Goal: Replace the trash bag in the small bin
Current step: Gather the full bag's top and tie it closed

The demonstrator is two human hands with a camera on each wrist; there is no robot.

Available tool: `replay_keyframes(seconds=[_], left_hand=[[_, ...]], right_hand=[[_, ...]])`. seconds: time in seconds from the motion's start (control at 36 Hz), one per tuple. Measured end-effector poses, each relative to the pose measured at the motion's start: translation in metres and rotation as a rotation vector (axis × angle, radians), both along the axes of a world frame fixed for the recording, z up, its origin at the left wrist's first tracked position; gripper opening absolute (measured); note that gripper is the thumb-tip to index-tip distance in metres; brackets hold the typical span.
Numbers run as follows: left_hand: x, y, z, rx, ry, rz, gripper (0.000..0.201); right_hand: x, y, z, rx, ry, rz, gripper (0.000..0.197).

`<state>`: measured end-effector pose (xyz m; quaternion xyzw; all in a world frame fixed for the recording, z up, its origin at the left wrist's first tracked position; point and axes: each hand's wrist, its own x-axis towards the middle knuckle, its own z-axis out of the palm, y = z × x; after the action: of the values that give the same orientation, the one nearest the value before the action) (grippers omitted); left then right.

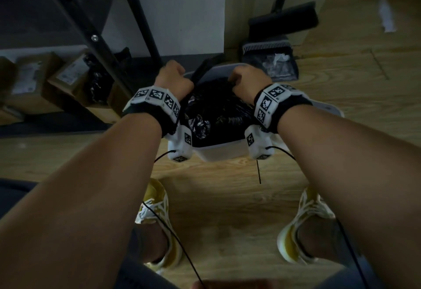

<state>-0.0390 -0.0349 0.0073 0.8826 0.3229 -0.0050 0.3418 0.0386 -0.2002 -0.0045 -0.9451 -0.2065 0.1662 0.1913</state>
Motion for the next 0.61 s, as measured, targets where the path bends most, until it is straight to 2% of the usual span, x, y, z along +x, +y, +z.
replay_keyframes(seconds=[0.08,0.17,0.25,0.36,0.47,0.53,0.61], left_hand=[[0.0,-0.002,0.002,0.005,-0.004,-0.111,0.04],[0.0,-0.007,0.004,0.024,0.107,-0.243,0.048],[0.0,-0.01,0.0,0.067,0.198,-0.347,0.051],[0.0,-0.012,-0.006,0.123,0.241,-0.361,0.045],[0.004,-0.015,-0.008,0.062,0.298,-0.307,0.043],[0.004,-0.014,-0.012,0.079,0.293,-0.325,0.043],[0.004,-0.011,-0.013,0.104,0.327,-0.363,0.044]], right_hand=[[-0.004,0.003,0.004,-0.025,0.059,0.086,0.038],[-0.006,0.005,0.001,-0.082,0.072,0.183,0.045],[-0.013,0.006,-0.002,-0.119,0.048,0.204,0.044],[-0.016,0.009,-0.005,-0.231,0.055,0.214,0.034],[-0.014,0.012,-0.009,-0.226,0.074,0.194,0.035],[-0.011,0.014,-0.007,-0.224,0.122,0.193,0.037],[-0.011,0.011,-0.006,-0.125,0.089,0.154,0.036]])
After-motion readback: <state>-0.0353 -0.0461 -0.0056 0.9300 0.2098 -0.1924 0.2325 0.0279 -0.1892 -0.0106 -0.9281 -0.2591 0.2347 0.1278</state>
